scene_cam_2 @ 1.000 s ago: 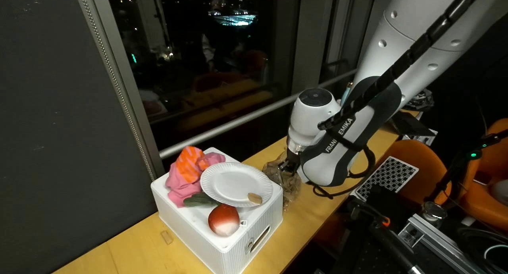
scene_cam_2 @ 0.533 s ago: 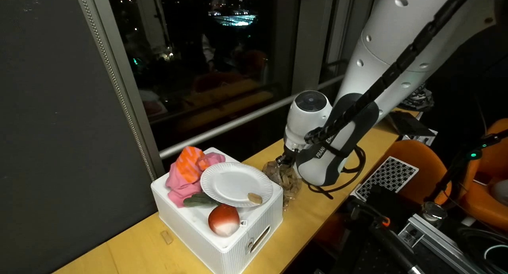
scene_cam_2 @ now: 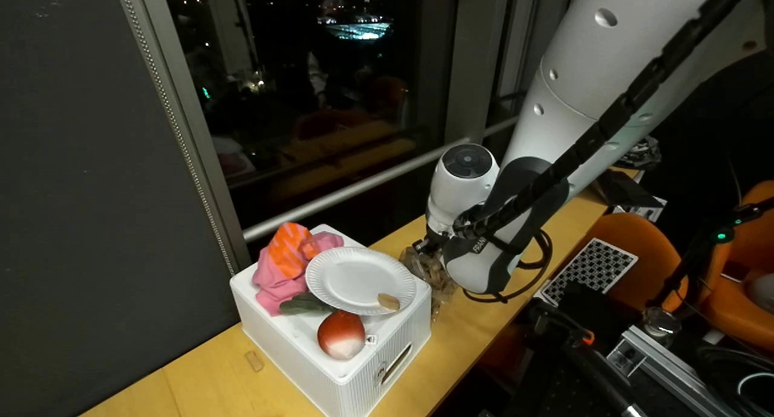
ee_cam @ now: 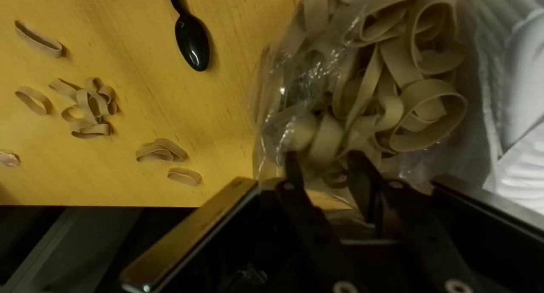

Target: Remove the rubber bands from the plate and put them in the rubber band pack

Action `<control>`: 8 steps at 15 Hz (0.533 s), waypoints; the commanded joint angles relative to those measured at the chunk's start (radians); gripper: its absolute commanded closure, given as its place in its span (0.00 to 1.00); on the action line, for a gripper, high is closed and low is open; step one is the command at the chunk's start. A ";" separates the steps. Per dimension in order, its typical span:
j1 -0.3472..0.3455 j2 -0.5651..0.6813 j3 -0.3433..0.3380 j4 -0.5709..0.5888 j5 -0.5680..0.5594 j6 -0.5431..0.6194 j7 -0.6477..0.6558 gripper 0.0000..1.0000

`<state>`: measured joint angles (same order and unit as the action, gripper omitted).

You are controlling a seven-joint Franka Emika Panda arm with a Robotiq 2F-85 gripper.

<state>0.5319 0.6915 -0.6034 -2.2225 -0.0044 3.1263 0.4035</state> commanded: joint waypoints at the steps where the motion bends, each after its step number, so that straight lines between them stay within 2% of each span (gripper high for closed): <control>1: 0.073 -0.072 -0.064 -0.097 0.028 -0.019 -0.021 0.34; 5: 0.126 -0.123 -0.103 -0.155 0.033 -0.036 -0.023 0.06; 6: 0.152 -0.135 -0.121 -0.160 0.030 -0.037 -0.021 0.01; 8: 0.223 -0.143 -0.178 -0.147 0.026 -0.015 -0.012 0.00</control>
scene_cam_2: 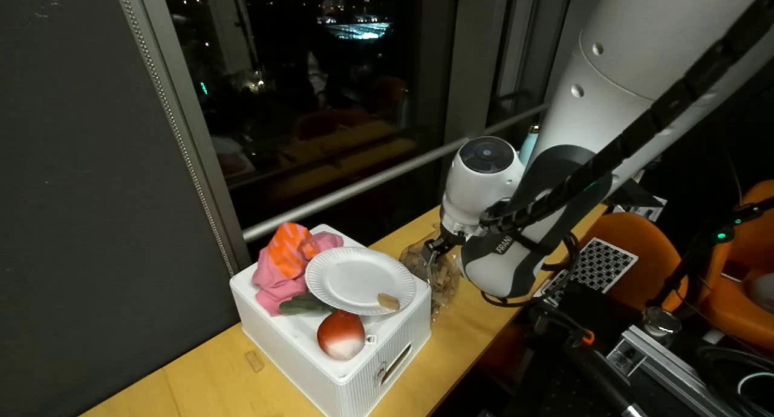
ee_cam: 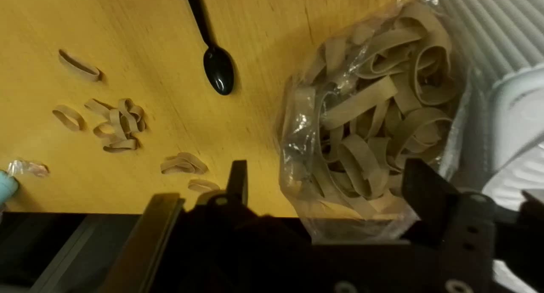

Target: Remove the rubber bands from the plate and put them in the rubber band pack

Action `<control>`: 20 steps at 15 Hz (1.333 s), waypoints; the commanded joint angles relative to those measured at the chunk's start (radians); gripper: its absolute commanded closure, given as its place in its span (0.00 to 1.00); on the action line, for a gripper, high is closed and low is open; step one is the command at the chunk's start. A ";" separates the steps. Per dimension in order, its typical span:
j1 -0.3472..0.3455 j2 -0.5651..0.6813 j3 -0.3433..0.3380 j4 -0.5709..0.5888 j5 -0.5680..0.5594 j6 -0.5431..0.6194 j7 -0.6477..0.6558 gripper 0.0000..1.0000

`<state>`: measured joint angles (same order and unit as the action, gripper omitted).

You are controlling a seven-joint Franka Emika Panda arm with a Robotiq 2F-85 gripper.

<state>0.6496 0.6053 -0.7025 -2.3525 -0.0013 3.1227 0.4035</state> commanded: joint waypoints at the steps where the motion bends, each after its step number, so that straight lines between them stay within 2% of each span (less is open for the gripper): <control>1: 0.122 -0.064 -0.090 0.002 0.027 -0.007 -0.011 0.00; 3: 0.125 -0.090 -0.073 0.030 0.032 -0.003 -0.021 0.00; 4: 0.099 -0.109 -0.030 0.055 0.039 -0.010 -0.024 0.00; 7: 0.018 -0.157 0.122 0.100 0.060 -0.017 -0.028 0.00; 10: -0.061 -0.183 0.279 0.098 0.083 0.004 -0.021 0.00; 12: -0.145 -0.179 0.399 0.101 0.105 0.002 -0.024 0.00; 14: -0.200 -0.181 0.471 0.096 0.115 -0.011 -0.024 0.00; 20: -0.281 -0.195 0.517 0.065 0.105 -0.055 -0.026 0.00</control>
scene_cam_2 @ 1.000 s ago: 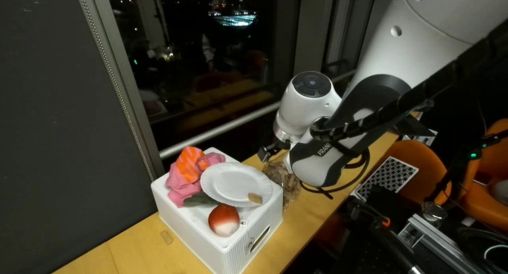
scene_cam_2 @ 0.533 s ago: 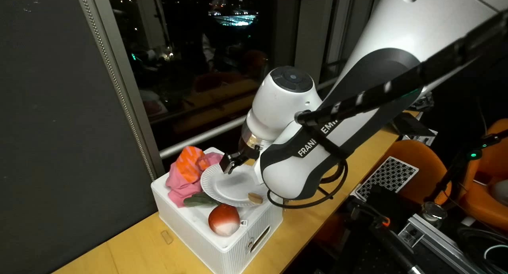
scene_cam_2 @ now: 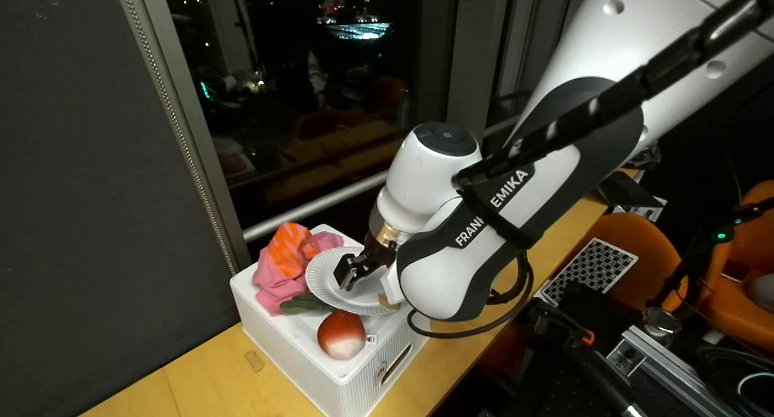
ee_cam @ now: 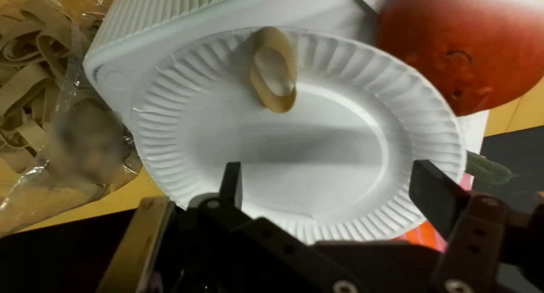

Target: Remove the rubber bands from the plate and put them in the rubber band pack

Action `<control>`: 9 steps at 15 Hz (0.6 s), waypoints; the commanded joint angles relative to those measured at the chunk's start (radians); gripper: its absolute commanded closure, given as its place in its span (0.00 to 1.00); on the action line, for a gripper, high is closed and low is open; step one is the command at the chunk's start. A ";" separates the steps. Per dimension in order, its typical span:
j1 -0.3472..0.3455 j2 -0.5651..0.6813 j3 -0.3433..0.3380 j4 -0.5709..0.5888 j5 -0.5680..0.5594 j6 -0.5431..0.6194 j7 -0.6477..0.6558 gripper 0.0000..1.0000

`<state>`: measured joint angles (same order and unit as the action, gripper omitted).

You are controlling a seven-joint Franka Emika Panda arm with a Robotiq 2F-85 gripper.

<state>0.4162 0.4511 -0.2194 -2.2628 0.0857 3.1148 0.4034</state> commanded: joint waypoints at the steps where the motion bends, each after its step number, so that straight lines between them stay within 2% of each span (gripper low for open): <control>1: -0.056 -0.042 0.038 -0.027 0.014 -0.060 -0.027 0.00; 3: -0.093 -0.042 0.074 -0.031 0.019 -0.073 -0.036 0.00; 4: -0.134 -0.048 0.121 -0.034 0.032 -0.073 -0.054 0.00; 9: -0.231 -0.030 0.221 -0.023 0.042 -0.089 -0.082 0.00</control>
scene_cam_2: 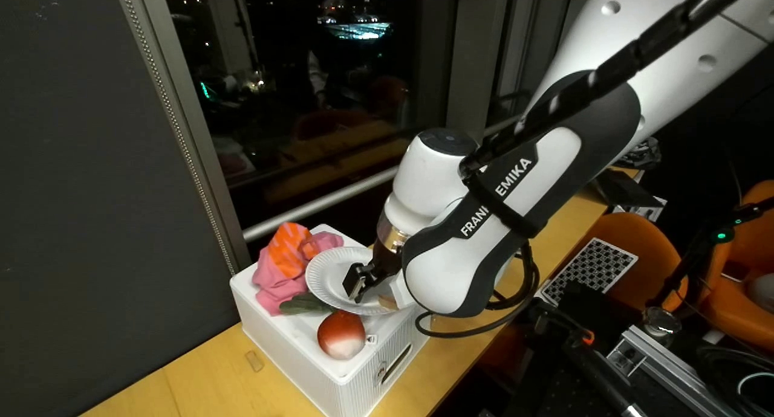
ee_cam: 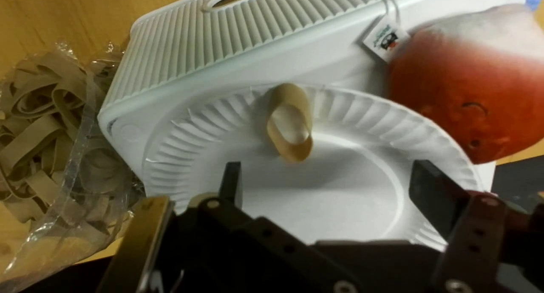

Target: Remove the rubber bands from the plate and put them in the rubber band pack

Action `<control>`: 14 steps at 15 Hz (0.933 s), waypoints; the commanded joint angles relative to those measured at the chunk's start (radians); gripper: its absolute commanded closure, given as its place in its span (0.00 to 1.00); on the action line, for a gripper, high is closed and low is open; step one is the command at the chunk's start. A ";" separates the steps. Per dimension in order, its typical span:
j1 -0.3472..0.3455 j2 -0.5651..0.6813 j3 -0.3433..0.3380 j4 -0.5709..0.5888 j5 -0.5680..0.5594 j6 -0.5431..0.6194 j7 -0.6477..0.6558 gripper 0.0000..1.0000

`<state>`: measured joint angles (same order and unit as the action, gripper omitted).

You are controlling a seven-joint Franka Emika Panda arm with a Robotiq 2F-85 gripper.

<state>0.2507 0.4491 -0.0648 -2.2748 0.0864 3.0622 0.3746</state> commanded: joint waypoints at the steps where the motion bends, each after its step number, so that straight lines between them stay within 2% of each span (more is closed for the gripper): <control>1: -0.072 -0.034 0.074 -0.018 0.040 -0.041 -0.054 0.00; 6: -0.114 -0.043 0.101 -0.047 0.043 -0.047 -0.066 0.00; 8: -0.112 -0.031 0.087 -0.045 0.035 -0.040 -0.065 0.00; 9: -0.113 -0.028 0.083 -0.043 0.033 -0.040 -0.065 0.04; 10: -0.114 -0.026 0.080 -0.044 0.032 -0.038 -0.065 0.26; 12: -0.115 -0.026 0.075 -0.047 0.031 -0.031 -0.063 0.32; 14: -0.114 -0.025 0.070 -0.048 0.030 -0.025 -0.060 0.48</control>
<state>0.1440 0.4436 0.0045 -2.3110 0.0887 3.0414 0.3431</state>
